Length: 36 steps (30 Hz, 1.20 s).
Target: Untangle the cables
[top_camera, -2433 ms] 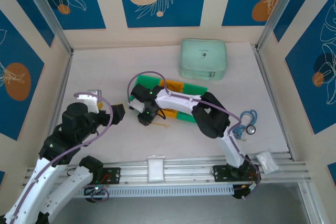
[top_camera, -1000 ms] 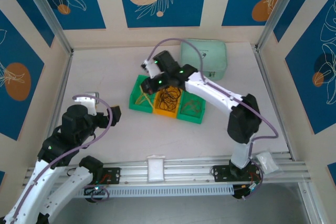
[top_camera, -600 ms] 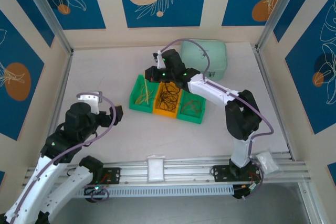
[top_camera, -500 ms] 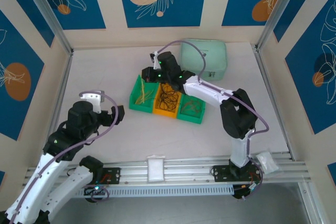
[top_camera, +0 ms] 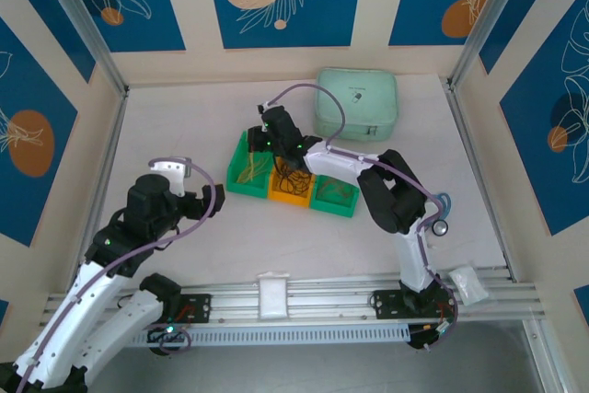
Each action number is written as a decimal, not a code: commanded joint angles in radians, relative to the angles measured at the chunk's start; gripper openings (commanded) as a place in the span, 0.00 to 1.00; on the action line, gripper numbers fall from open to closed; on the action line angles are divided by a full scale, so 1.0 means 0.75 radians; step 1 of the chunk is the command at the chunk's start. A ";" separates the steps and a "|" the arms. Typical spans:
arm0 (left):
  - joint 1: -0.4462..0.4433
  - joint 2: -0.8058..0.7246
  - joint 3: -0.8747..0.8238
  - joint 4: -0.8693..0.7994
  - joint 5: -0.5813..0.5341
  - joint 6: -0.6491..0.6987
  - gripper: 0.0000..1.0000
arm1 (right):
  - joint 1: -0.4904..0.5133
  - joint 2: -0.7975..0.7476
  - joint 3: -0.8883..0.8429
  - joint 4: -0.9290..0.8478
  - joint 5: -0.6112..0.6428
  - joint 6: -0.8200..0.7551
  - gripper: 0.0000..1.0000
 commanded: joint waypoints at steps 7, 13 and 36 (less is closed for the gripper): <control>0.009 0.043 -0.031 0.083 0.065 0.013 0.99 | 0.003 0.056 0.099 -0.080 0.046 -0.111 0.03; 0.009 0.040 -0.040 0.071 0.048 0.018 0.99 | 0.001 0.048 0.092 -0.138 0.042 -0.122 0.07; 0.009 0.058 -0.053 0.082 0.042 0.005 0.99 | -0.041 -0.120 -0.062 -0.175 0.077 -0.168 0.14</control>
